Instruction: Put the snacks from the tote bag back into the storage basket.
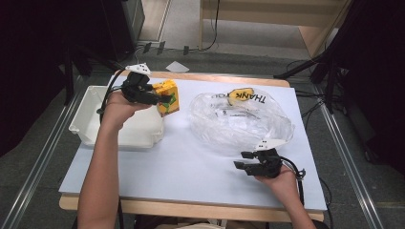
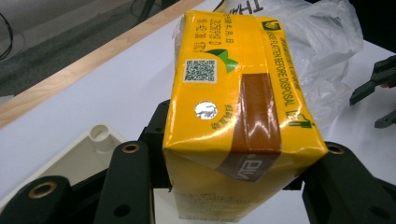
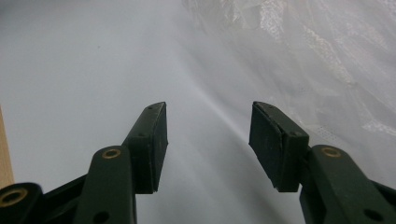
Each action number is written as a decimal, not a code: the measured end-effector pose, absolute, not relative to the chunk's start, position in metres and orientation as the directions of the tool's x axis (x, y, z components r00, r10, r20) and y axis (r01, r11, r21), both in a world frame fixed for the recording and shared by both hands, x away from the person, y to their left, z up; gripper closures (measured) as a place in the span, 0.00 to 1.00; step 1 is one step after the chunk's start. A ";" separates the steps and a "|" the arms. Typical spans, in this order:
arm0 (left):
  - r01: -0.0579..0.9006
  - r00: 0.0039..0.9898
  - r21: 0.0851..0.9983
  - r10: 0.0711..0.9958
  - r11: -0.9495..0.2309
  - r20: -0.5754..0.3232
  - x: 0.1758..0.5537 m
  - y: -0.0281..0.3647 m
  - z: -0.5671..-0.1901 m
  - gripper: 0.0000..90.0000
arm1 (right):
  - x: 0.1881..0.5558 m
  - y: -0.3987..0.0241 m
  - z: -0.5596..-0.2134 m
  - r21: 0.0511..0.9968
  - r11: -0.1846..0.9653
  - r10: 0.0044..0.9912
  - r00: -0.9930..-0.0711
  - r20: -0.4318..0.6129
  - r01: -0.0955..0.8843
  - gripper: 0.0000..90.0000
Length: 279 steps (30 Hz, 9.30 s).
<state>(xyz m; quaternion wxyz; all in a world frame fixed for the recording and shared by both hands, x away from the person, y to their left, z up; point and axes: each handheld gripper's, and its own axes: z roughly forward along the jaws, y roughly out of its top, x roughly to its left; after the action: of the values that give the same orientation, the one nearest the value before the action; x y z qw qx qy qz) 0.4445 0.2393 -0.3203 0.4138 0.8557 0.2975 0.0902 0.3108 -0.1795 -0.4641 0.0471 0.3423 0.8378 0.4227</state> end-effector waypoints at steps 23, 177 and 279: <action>0.471 0.756 0.758 0.649 -0.451 -0.083 0.441 0.274 -0.321 0.58 | 0.313 -0.175 -0.464 0.736 0.427 0.606 -0.771 0.198 0.525 0.53; 0.567 0.650 0.715 0.755 -0.409 -0.084 0.417 0.306 -0.375 0.57 | 0.322 -0.167 -0.465 0.733 0.445 0.566 -0.796 0.215 0.514 0.54; 0.669 0.514 0.699 0.837 -0.254 -0.188 0.454 0.306 -0.435 0.94 | 0.320 -0.165 -0.467 0.723 0.461 0.557 -0.802 0.216 0.515 0.55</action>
<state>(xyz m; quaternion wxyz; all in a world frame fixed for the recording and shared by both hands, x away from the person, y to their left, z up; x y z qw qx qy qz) 0.4539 0.3061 -0.4352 0.3773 0.7839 0.4803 0.1115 0.3204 -0.1651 -0.4673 0.0255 0.3135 0.8544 0.4136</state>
